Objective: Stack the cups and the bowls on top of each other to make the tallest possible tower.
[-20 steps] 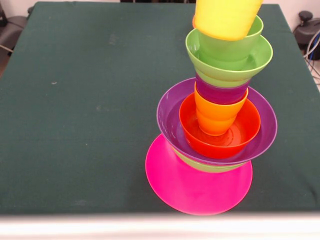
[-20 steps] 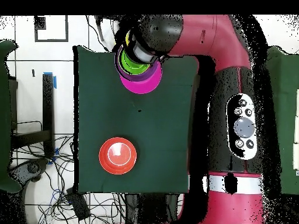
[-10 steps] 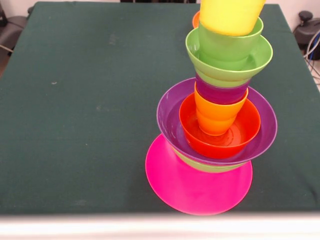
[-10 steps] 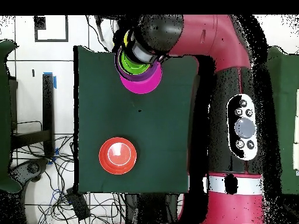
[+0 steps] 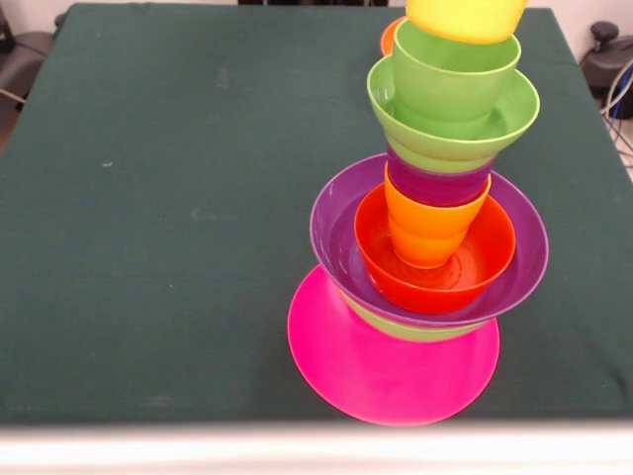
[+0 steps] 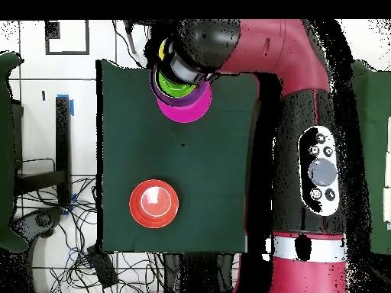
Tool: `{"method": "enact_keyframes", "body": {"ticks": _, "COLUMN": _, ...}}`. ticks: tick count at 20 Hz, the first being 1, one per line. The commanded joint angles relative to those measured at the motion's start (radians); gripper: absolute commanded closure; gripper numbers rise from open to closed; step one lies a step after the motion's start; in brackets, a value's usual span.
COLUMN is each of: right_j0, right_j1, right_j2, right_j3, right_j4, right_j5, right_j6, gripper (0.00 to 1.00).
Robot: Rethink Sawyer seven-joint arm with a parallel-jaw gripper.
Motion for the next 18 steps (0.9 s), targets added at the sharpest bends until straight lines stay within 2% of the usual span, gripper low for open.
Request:
{"method": "enact_keyframes", "body": {"ticks": 1, "right_j0": 0.002, "right_j1": 0.002, "right_j2": 0.014, "right_j3": 0.151, "right_j4": -0.009, "right_j5": 0.082, "right_j6": -0.123, "gripper": 1.0}}
{"method": "enact_keyframes", "body": {"ticks": 18, "right_j0": -0.003, "right_j1": 0.001, "right_j2": 0.014, "right_j3": 0.222, "right_j4": -0.022, "right_j5": -0.023, "right_j6": -0.107, "gripper": 1.0}}
